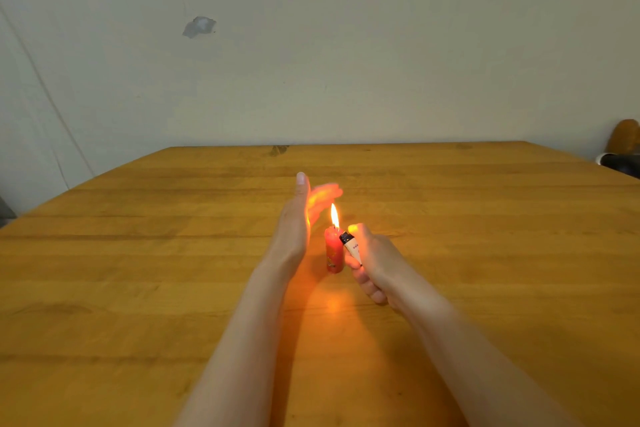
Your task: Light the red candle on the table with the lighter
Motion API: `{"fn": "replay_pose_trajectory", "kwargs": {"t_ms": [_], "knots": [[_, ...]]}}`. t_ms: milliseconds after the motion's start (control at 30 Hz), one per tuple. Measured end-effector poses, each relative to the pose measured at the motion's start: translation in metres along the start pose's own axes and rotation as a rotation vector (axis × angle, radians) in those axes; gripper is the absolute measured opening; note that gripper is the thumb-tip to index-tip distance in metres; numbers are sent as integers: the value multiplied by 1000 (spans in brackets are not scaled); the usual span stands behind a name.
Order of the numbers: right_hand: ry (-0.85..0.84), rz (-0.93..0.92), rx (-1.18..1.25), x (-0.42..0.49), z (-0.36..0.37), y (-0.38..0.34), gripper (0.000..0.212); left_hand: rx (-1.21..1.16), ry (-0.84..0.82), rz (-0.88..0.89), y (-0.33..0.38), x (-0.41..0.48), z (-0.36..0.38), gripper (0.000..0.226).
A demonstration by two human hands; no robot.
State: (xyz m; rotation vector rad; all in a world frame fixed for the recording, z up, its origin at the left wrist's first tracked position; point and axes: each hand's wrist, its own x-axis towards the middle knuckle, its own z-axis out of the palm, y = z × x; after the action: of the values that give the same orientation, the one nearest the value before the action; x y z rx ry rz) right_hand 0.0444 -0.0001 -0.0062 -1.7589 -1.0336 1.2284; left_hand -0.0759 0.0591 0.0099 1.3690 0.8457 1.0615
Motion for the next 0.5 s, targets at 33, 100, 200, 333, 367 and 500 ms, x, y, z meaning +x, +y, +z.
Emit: {"fn": "replay_pose_trajectory", "kwargs": {"t_ms": [33, 100, 200, 333, 367, 500], "knots": [[1, 0, 1, 0, 0, 0, 46, 0, 0, 0, 0, 0, 0, 74], [3, 0, 4, 0, 0, 0, 46, -1, 2, -1, 0, 0, 0, 74], [4, 5, 3, 1, 0, 1, 46, -3, 5, -1, -1, 0, 0, 74], [13, 15, -1, 2, 1, 0, 47, 4, 9, -1, 0, 1, 0, 74], [12, 16, -1, 2, 1, 0, 47, 1, 9, -2, -1, 1, 0, 74], [12, 12, -2, 0, 0, -1, 47, -2, 7, 5, -1, -1, -1, 73]]}}
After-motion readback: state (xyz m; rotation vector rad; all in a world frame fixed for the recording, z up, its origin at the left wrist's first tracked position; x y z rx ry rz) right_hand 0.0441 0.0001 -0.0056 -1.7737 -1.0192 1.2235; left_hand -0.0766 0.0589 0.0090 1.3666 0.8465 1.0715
